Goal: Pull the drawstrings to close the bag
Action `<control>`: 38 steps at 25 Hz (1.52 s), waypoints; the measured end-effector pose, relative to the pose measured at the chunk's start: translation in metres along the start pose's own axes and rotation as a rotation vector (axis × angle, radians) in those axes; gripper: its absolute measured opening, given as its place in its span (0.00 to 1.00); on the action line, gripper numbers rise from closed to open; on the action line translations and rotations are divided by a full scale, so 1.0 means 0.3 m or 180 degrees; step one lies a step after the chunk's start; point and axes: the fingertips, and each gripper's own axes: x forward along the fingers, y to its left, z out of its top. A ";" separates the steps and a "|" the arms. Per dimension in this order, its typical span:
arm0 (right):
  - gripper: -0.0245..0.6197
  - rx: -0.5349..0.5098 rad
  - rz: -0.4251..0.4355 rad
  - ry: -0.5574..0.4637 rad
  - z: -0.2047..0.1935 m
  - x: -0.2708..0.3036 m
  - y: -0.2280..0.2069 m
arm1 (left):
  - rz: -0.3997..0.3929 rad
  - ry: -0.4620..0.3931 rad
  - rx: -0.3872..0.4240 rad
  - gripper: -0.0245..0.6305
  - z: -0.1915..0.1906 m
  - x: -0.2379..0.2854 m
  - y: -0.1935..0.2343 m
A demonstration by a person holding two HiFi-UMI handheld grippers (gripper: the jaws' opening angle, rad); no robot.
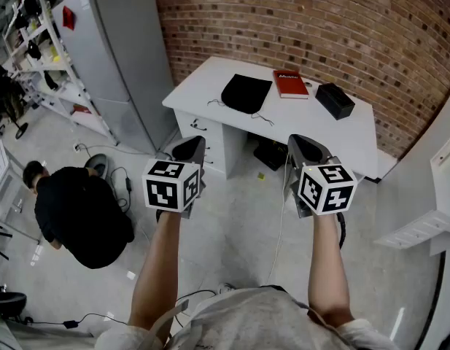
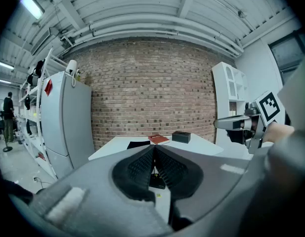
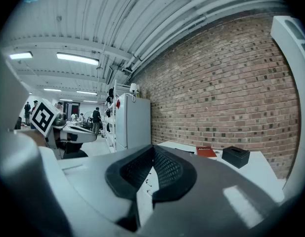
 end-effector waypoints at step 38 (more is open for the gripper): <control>0.27 0.0009 -0.0058 0.0188 -0.089 0.414 -0.079 | -0.0023 -0.0044 -0.0208 0.28 -0.031 0.358 0.255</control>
